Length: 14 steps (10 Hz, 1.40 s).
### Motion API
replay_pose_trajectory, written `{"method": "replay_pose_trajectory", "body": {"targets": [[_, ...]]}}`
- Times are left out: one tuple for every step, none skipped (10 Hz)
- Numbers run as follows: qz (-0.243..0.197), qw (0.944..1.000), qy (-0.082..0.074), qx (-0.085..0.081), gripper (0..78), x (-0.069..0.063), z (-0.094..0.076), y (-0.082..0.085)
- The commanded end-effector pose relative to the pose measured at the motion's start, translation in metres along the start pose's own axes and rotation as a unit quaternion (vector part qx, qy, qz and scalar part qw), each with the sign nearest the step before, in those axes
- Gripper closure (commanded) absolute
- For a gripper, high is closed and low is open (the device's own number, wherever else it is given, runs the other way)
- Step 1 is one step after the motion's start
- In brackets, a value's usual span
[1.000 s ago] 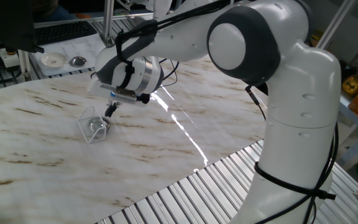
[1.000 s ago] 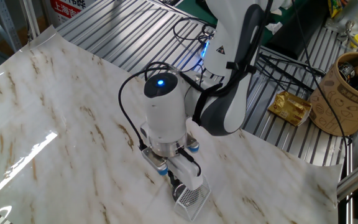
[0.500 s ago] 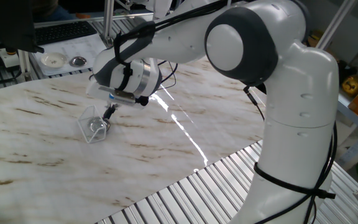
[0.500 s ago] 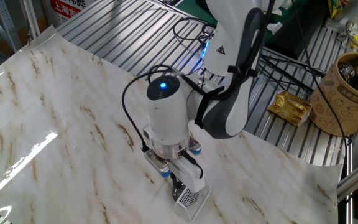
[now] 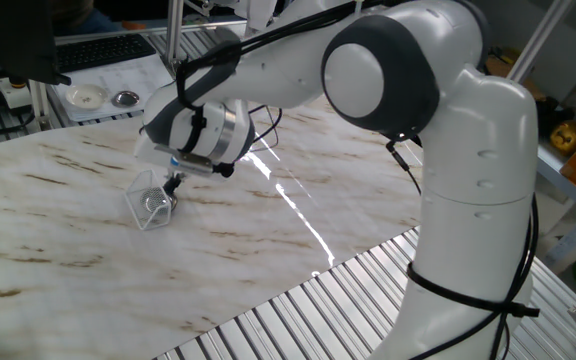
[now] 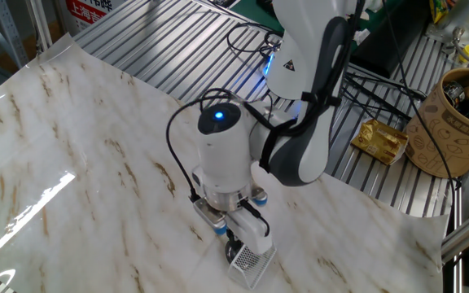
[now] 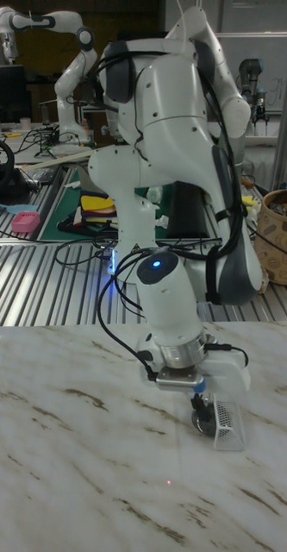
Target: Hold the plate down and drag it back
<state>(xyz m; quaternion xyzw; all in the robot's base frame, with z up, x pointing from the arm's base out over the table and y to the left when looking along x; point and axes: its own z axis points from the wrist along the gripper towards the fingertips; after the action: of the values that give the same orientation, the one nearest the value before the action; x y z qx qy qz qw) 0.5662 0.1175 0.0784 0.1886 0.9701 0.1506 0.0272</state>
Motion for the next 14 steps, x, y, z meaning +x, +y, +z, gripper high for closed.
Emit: {"method": "replay_pose_trajectory", "body": {"targets": [[0.001,1.0000,-0.006,-0.002,77.6,0.000,0.007,0.000],[-0.001,1.0000,-0.008,-0.001,77.6,0.000,0.009,-0.001],[-0.002,0.9999,-0.011,-0.002,77.6,0.000,0.012,-0.002],[-0.003,0.9999,-0.013,-0.003,77.6,0.000,0.015,-0.003],[-0.004,0.9999,-0.014,-0.003,77.6,0.000,0.017,-0.004],[-0.006,0.9998,-0.017,0.005,77.6,0.000,0.019,-0.005],[-0.006,0.9998,-0.017,0.005,77.6,0.000,0.020,-0.006],[-0.007,0.9998,-0.020,0.005,77.6,-0.001,0.023,-0.007],[-0.007,0.9998,-0.020,0.005,77.6,-0.001,0.023,-0.007],[-0.008,0.9997,-0.023,0.007,77.6,-0.001,0.025,-0.009],[-0.010,0.9995,-0.026,0.014,77.6,-0.001,0.025,-0.009],[-0.010,0.9995,-0.027,0.016,77.6,-0.001,0.025,-0.010],[-0.014,0.9989,-0.032,0.032,77.6,-0.002,0.026,-0.011],[-0.019,0.9982,-0.037,0.044,77.6,-0.003,0.025,-0.013]]}}
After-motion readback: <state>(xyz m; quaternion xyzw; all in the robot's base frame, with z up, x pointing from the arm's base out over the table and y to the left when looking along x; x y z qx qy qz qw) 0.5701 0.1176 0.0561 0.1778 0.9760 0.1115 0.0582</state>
